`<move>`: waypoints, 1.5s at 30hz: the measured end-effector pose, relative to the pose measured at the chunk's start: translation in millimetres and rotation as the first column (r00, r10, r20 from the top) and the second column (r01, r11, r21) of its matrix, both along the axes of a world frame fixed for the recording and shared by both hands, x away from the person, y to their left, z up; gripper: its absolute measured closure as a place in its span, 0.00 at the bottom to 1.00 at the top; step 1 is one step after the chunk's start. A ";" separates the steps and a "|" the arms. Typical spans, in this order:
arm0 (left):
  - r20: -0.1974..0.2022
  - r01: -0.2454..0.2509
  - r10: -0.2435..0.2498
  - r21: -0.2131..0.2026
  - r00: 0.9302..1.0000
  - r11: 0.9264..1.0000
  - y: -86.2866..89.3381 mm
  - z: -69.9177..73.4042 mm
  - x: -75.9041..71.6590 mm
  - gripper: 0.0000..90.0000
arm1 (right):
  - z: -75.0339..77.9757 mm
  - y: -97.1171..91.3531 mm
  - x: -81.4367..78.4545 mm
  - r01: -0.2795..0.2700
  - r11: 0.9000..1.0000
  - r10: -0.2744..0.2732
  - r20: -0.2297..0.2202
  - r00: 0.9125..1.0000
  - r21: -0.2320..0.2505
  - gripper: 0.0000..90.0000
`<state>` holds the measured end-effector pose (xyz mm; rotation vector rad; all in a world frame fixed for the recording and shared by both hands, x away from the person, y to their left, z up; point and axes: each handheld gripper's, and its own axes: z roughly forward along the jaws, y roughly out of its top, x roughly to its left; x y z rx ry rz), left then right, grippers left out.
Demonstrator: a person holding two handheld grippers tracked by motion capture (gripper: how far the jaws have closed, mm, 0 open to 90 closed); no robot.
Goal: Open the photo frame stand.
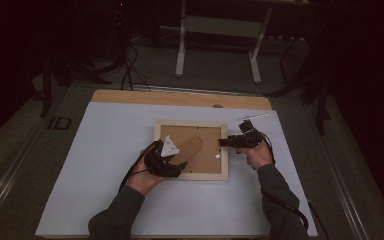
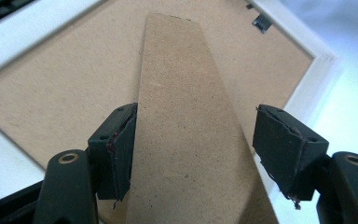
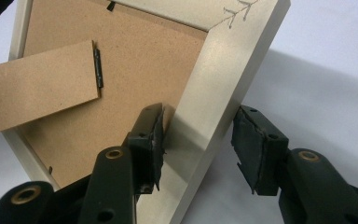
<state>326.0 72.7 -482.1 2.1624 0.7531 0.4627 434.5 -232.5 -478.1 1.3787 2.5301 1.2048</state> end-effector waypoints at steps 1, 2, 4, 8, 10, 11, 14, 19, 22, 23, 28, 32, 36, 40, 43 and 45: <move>-0.015 0.000 0.000 -0.020 1.000 1.000 1.8 0.6 1.4 0.36 | 0.2 0.1 -0.2 0.000 1.000 0.000 0.002 1.000 0.000 0.59; -0.027 0.003 -0.004 -0.028 1.000 1.000 3.1 1.1 2.5 0.36 | 0.5 0.4 -0.6 0.001 1.000 -0.001 0.004 1.000 -0.001 0.59; -0.063 0.005 -0.008 -0.059 0.998 0.998 5.4 1.6 5.5 0.36 | 0.9 0.7 -1.0 0.000 1.000 0.000 0.008 1.000 0.000 0.59; -0.168 0.010 -0.030 -0.116 0.985 0.993 11.0 0.0 13.8 0.36 | 1.0 0.5 -1.9 0.001 1.000 -0.001 0.017 1.000 0.003 0.60; -0.208 0.004 -0.034 -0.146 0.977 0.989 14.4 -1.3 18.2 0.37 | 0.9 0.4 -2.3 0.001 1.000 -0.001 0.018 1.000 0.004 0.60; -0.225 0.001 -0.036 -0.154 0.974 0.988 15.5 -1.6 19.9 0.37 | 1.0 0.4 -2.5 0.002 1.000 -0.002 0.018 1.000 0.004 0.60; -0.260 -0.005 -0.037 -0.160 0.965 0.987 16.9 -2.2 23.7 0.37 | 1.1 0.5 -2.7 0.001 1.000 -0.001 0.022 1.000 0.004 0.60; -0.279 -0.003 -0.033 -0.126 0.960 0.992 12.8 -2.0 26.7 0.39 | 1.6 0.5 -3.5 0.000 1.000 0.000 0.028 1.000 0.005 0.60; -0.283 0.000 -0.034 -0.118 0.959 0.993 11.1 -2.0 27.1 0.41 | 1.8 0.6 -3.9 -0.001 1.000 0.000 0.033 0.999 0.005 0.60; -0.284 -0.002 -0.028 -0.106 0.958 0.994 10.1 -1.8 27.3 0.41 | 1.8 0.6 -4.0 -0.001 1.000 0.001 0.036 0.999 0.005 0.60; -0.261 0.007 -0.021 -0.054 0.965 0.999 5.9 -1.5 25.3 0.50 | 2.1 0.6 -5.0 0.001 1.000 -0.002 0.041 0.999 0.010 0.60; -0.252 0.004 -0.013 -0.034 0.968 0.999 4.3 -1.4 24.5 0.50 | 1.9 0.2 -5.5 0.001 1.000 -0.001 0.047 0.999 0.014 0.60; -0.239 -0.001 -0.004 -0.021 0.971 1.000 2.6 -1.2 23.4 0.50 | 2.1 -0.2 -6.1 0.002 1.000 -0.003 0.058 0.998 0.018 0.60; -0.232 -0.006 0.002 -0.016 0.973 1.000 1.6 -1.2 23.3 0.50 | 3.1 -0.5 -6.5 0.004 1.000 -0.005 0.066 0.998 0.018 0.60; -0.218 -0.005 0.003 -0.008 0.976 1.000 0.4 -0.4 23.3 0.50 | 4.7 -0.8 -6.9 0.007 1.000 -0.008 0.077 0.997 0.012 0.60; -0.211 -0.008 0.007 -0.005 0.977 1.000 -0.6 0.1 23.4 0.50 | 5.8 -0.8 -7.2 0.010 1.000 -0.011 0.081 0.997 0.012 0.61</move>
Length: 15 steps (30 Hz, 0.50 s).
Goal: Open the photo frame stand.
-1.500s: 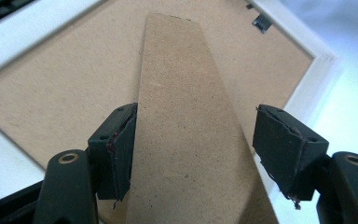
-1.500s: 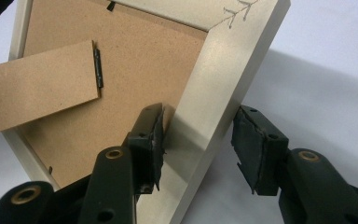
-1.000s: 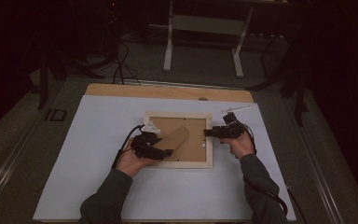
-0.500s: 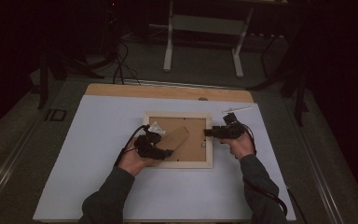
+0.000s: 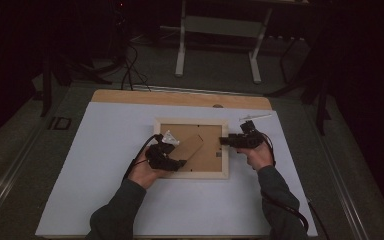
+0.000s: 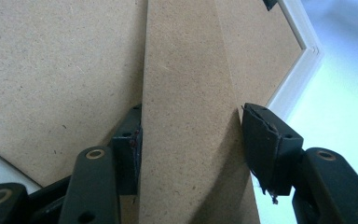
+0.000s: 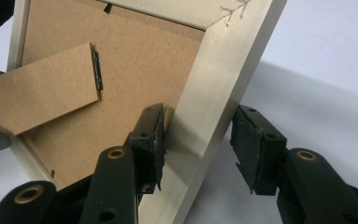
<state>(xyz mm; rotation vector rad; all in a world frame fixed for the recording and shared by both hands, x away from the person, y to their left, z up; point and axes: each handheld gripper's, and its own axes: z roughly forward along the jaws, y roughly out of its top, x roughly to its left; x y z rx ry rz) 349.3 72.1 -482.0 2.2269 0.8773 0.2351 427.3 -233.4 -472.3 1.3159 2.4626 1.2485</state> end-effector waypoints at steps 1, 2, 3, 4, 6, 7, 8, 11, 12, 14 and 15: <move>0.002 -0.002 0.002 0.002 1.000 1.000 -0.4 0.5 0.0 0.51 | 0.3 -0.1 0.1 0.000 1.000 0.000 0.005 1.000 -0.001 0.61; 0.004 -0.003 0.003 0.005 1.000 1.000 -0.8 0.8 0.1 0.51 | 0.9 0.0 0.1 0.001 1.000 -0.001 0.008 1.000 -0.002 0.61; 0.008 -0.006 0.006 0.008 1.000 1.000 -1.3 1.1 0.2 0.51 | 1.4 0.1 0.1 0.002 1.000 -0.002 0.012 1.000 -0.003 0.61; 0.014 -0.006 0.006 0.011 1.000 1.000 -1.7 1.2 0.3 0.51 | 2.1 0.2 0.0 0.006 1.000 -0.005 0.015 1.000 -0.007 0.61; 0.021 -0.009 0.009 0.018 1.000 1.000 -2.4 1.9 0.3 0.51 | 3.5 0.8 -0.1 0.009 1.000 -0.009 0.022 1.000 -0.011 0.61; 0.025 -0.013 0.013 0.017 1.000 1.000 -2.9 1.9 0.3 0.51 | 4.3 1.0 -0.2 0.011 1.000 -0.010 0.026 1.000 -0.014 0.61; 0.028 -0.014 0.014 0.019 1.000 1.000 -3.2 2.2 0.3 0.51 | 5.1 1.3 -0.3 0.012 1.000 -0.012 0.031 0.999 -0.016 0.61; 0.033 -0.016 0.015 0.028 0.999 0.999 -3.9 2.3 0.9 0.51 | 7.5 1.9 -0.8 0.016 1.000 -0.015 0.044 0.999 -0.024 0.61; 0.033 -0.016 0.015 0.030 0.999 0.999 -4.1 2.4 1.1 0.51 | 8.1 2.0 -0.8 0.016 1.000 -0.015 0.047 0.999 -0.025 0.61; 0.038 -0.016 0.015 0.032 0.999 0.999 -4.4 3.0 1.5 0.51 | 8.6 2.3 -0.9 0.017 1.000 -0.016 0.050 0.999 -0.026 0.62; 0.043 -0.016 0.015 0.035 0.999 0.999 -4.6 3.4 1.8 0.51 | 9.4 2.5 -1.3 0.019 0.999 -0.018 0.058 0.998 -0.029 0.62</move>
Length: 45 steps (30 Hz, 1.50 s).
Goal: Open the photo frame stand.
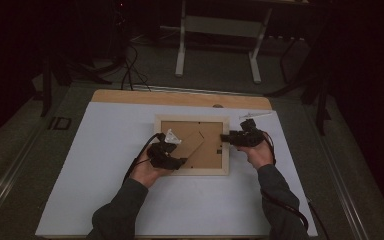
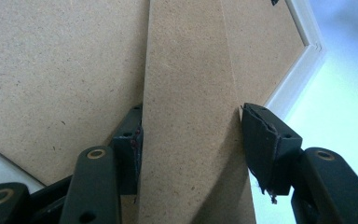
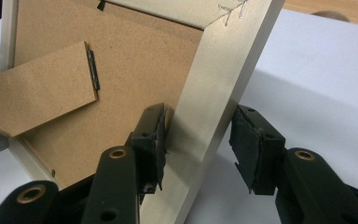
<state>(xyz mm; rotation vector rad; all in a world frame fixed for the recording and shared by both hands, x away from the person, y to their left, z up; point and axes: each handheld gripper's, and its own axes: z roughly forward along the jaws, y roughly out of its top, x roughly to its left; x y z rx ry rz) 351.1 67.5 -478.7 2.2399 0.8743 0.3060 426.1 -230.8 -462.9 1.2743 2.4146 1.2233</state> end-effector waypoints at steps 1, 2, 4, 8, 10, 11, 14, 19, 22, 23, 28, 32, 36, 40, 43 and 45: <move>0.003 -0.004 0.004 -0.001 1.000 1.000 -0.6 0.1 0.0 0.51 | 0.4 0.0 -0.2 0.002 1.000 -0.002 0.003 1.000 -0.001 0.62; 0.005 -0.005 0.005 0.002 1.000 1.000 -0.8 0.4 0.4 0.51 | 0.8 0.2 -0.4 0.005 1.000 -0.005 0.009 1.000 -0.003 0.62; 0.006 -0.008 0.008 0.002 1.000 1.000 -1.4 0.8 1.2 0.51 | 2.1 0.4 -0.8 0.007 1.000 -0.007 0.022 1.000 -0.007 0.62; 0.015 -0.012 0.012 0.007 1.000 1.000 -2.1 2.1 2.4 0.52 | 5.6 1.3 -1.6 0.011 1.000 -0.011 0.051 0.999 -0.017 0.62; 0.021 -0.012 0.012 0.012 1.000 1.000 -2.2 2.7 3.3 0.52 | 7.2 1.9 -1.8 0.018 1.000 -0.017 0.061 0.998 -0.014 0.63; 0.022 -0.015 0.014 0.013 1.000 1.000 -2.3 2.9 3.6 0.52 | 7.9 1.9 -1.8 0.020 1.000 -0.019 0.068 0.998 -0.015 0.63; 0.023 -0.019 0.019 0.014 1.000 1.000 -2.5 3.3 4.9 0.53 | 10.2 2.8 -2.1 0.023 1.000 -0.022 0.080 0.997 -0.019 0.63; 0.029 -0.029 0.028 0.013 0.999 1.000 -3.4 4.1 7.2 0.53 | 14.2 4.3 -3.1 0.035 0.999 -0.031 0.108 0.994 -0.030 0.63; 0.034 -0.035 0.034 0.018 0.999 0.999 -4.8 5.1 8.3 0.54 | 16.8 5.1 -3.9 0.041 0.998 -0.036 0.129 0.991 -0.039 0.64; 0.036 -0.035 0.034 0.019 0.999 0.999 -5.0 5.4 8.9 0.54 | 17.6 5.1 -4.1 0.043 0.998 -0.037 0.133 0.990 -0.040 0.64; 0.042 -0.044 0.043 0.022 0.998 0.999 -7.4 5.9 11.1 0.54 | 20.4 4.2 -3.9 0.051 0.998 -0.045 0.144 0.989 -0.038 0.64; 0.041 -0.048 0.047 0.017 0.998 0.999 -7.7 5.5 13.0 0.55 | 21.7 3.8 -4.7 0.051 0.998 -0.044 0.161 0.986 -0.041 0.64; 0.034 -0.057 0.057 0.005 0.998 0.998 -7.7 5.2 15.4 0.57 | 22.0 4.5 -5.7 0.065 0.997 -0.054 0.179 0.982 -0.052 0.65; 0.033 -0.067 0.067 0.001 0.997 0.998 -7.9 4.5 16.9 0.58 | 22.9 4.5 -7.0 0.068 0.997 -0.058 0.192 0.980 -0.048 0.65; 0.028 -0.077 0.077 -0.024 0.997 0.997 -5.2 6.0 18.4 0.62 | 23.9 4.3 -8.3 0.073 0.996 -0.063 0.204 0.977 -0.042 0.66; 0.025 -0.091 0.093 -0.043 0.995 0.995 -2.9 7.1 19.5 0.66 | 25.6 3.2 -9.1 0.074 0.997 -0.066 0.209 0.976 -0.030 0.67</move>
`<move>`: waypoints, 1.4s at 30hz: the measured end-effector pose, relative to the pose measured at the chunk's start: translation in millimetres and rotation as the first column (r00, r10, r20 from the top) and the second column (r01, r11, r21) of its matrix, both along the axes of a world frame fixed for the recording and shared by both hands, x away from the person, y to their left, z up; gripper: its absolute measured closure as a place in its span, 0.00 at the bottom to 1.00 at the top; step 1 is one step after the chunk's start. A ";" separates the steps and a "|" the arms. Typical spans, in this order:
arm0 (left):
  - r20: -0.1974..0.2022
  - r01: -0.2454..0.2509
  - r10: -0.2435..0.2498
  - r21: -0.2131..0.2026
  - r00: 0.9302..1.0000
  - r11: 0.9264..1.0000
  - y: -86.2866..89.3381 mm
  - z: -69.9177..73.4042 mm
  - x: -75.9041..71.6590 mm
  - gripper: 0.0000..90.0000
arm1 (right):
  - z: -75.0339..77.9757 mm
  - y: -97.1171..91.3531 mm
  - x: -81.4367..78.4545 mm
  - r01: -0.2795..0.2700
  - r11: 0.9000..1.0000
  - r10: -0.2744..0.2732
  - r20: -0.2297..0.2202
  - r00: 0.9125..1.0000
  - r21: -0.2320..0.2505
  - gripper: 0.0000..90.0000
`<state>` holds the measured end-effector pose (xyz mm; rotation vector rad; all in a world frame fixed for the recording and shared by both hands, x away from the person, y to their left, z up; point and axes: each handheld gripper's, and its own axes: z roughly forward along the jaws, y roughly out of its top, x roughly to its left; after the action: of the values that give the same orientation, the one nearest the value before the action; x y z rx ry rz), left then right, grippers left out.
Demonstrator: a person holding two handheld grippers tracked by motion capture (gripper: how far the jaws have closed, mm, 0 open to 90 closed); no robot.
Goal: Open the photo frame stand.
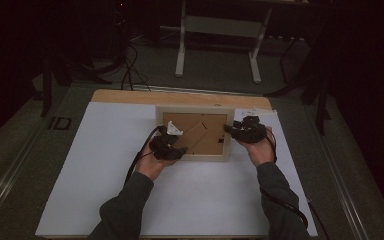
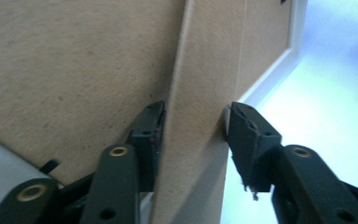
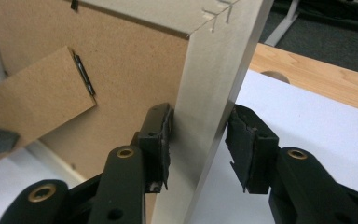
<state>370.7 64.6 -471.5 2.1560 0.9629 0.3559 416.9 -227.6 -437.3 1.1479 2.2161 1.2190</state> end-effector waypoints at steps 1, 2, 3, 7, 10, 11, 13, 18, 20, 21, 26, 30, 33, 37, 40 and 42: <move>0.004 -0.005 0.005 0.006 1.000 1.000 -0.8 -0.4 -0.1 0.66 | 1.1 -0.5 -0.4 -0.003 1.000 0.003 0.000 1.000 0.007 0.67; 0.009 -0.007 0.007 0.019 1.000 1.000 -1.9 -1.1 -0.3 0.66 | 2.2 -0.5 -1.3 -0.004 1.000 0.004 0.005 1.000 0.009 0.67; 0.012 -0.008 0.008 0.025 1.000 1.000 -2.5 -1.5 -0.4 0.67 | 3.6 -0.2 -2.5 -0.005 1.000 0.005 0.013 1.000 0.005 0.68; 0.026 -0.011 0.010 0.039 1.000 0.999 -3.5 -1.7 -0.4 0.67 | 5.5 0.6 -7.1 -0.006 1.000 0.006 0.029 1.000 -0.013 0.68; 0.039 -0.018 0.016 0.050 0.999 0.999 -4.4 -1.5 -0.3 0.68 | 6.0 0.9 -9.3 0.001 1.000 0.000 0.040 0.999 -0.015 0.68; 0.041 -0.020 0.017 0.053 0.999 0.998 -4.3 -1.5 0.1 0.68 | 6.1 1.4 -10.2 0.006 1.000 -0.005 0.044 0.999 -0.014 0.68; 0.041 -0.022 0.020 0.053 0.999 0.998 -4.0 -1.8 0.7 0.68 | 6.1 2.0 -11.8 0.011 1.000 -0.010 0.050 0.999 -0.012 0.69; 0.047 -0.025 0.022 0.058 0.999 0.998 -3.8 -2.8 1.6 0.67 | 6.1 2.3 -15.6 0.013 1.000 -0.013 0.060 0.998 -0.008 0.69; 0.050 -0.029 0.026 0.064 0.998 0.998 -4.3 -3.1 1.6 0.67 | 6.4 2.6 -16.6 0.013 1.000 -0.012 0.064 0.998 -0.011 0.69; 0.053 -0.032 0.029 0.069 0.998 0.997 -4.8 -3.4 1.7 0.67 | 6.6 3.0 -17.2 0.014 1.000 -0.013 0.068 0.998 -0.013 0.69; 0.057 -0.047 0.042 0.087 0.998 0.995 -6.5 -5.5 2.1 0.69 | 7.7 6.9 -20.3 0.014 0.999 -0.010 0.090 0.996 -0.039 0.69; 0.062 -0.057 0.052 0.096 0.997 0.994 -8.1 -5.3 0.6 0.71 | 7.4 7.8 -24.0 0.014 0.999 -0.009 0.104 0.995 -0.049 0.70; 0.067 -0.054 0.047 0.097 0.997 0.994 -8.9 -5.2 -1.9 0.72 | 7.2 9.5 -26.5 0.027 0.998 -0.020 0.116 0.993 -0.057 0.70; 0.071 -0.051 0.044 0.088 0.997 0.995 -9.7 -4.7 -4.6 0.72 | 6.7 9.8 -27.6 0.034 0.998 -0.028 0.114 0.993 -0.051 0.70; 0.073 -0.043 0.037 0.080 0.997 0.996 -10.6 -4.1 -6.8 0.74 | 6.6 9.7 -27.7 0.036 0.998 -0.030 0.113 0.993 -0.049 0.70; 0.076 -0.030 0.024 0.071 0.997 0.997 -11.6 -3.0 -8.9 0.75 | 6.5 9.9 -27.7 0.040 0.998 -0.035 0.111 0.993 -0.046 0.70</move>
<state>361.7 53.0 -474.5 2.1796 0.9505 0.4880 389.2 -217.7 -430.8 1.0722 2.1215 1.1787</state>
